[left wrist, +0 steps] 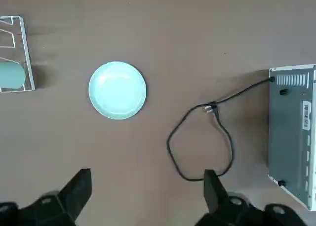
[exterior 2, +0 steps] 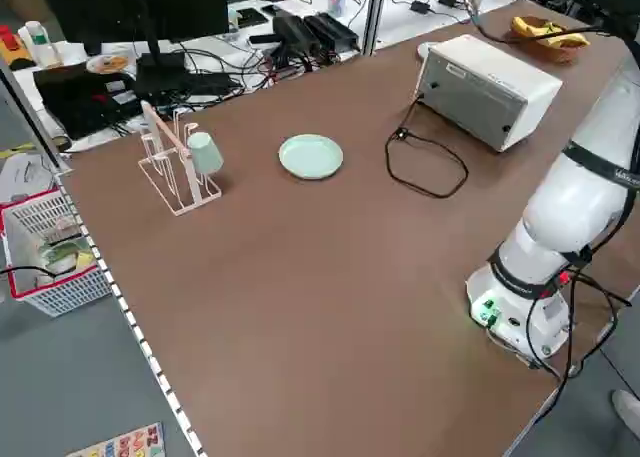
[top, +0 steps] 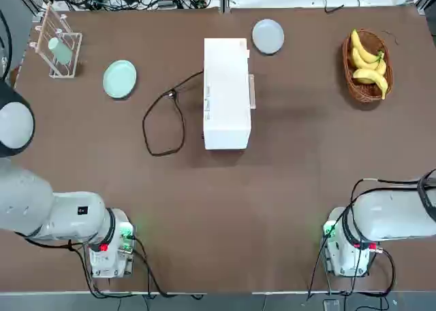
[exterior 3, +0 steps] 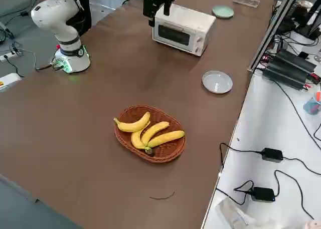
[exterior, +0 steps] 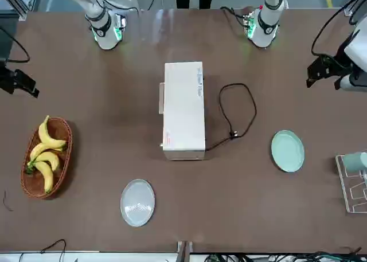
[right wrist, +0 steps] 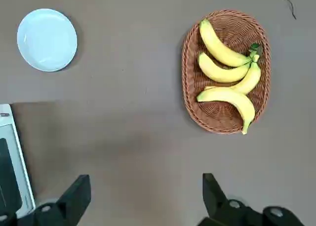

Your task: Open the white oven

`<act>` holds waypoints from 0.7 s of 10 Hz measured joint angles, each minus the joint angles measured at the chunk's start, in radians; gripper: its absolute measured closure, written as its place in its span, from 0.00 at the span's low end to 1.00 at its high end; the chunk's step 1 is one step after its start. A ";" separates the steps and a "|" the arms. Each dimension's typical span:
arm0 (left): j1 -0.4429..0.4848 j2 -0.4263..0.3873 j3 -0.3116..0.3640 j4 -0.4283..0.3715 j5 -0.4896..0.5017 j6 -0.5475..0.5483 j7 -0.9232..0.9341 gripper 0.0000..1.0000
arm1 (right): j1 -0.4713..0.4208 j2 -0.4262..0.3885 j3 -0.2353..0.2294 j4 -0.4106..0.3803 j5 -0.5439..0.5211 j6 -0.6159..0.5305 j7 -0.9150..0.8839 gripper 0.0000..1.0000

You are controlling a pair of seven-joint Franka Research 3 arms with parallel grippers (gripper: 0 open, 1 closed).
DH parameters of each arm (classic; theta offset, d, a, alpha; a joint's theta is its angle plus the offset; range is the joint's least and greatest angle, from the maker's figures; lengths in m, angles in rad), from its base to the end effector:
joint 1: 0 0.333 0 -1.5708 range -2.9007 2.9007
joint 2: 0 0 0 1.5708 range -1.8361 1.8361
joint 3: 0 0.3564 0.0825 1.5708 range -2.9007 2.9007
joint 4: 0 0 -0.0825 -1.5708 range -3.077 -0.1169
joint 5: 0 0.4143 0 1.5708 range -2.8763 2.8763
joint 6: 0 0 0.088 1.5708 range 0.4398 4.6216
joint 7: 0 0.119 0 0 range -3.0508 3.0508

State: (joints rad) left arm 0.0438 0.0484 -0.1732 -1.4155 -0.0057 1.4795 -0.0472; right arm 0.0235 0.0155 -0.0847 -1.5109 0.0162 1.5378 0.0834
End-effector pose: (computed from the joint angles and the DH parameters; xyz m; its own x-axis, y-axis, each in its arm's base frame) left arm 0.5877 -0.0740 0.6940 0.9965 -0.0823 0.0156 -0.0825 -0.9965 0.0148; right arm 0.5866 -0.0335 0.6709 0.9896 -0.1435 0.0102 -0.1434 -0.9895 -0.0158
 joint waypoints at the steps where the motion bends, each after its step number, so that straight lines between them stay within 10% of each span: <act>1: 0.000 0.000 -0.001 0.000 0.000 0.000 0.000 0.00 | 0.000 -0.001 0.000 0.000 -0.003 0.002 0.002 0.00; 7: 0.000 0.004 -0.002 -0.005 -0.019 -0.026 -0.010 0.00 | 0.002 0.005 0.001 -0.059 -0.010 0.106 0.009 0.13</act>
State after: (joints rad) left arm 0.0434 0.0519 -0.1757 -1.4204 -0.0248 1.4537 -0.0575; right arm 0.0258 0.0209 -0.0833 -1.5697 0.0063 1.6434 0.0921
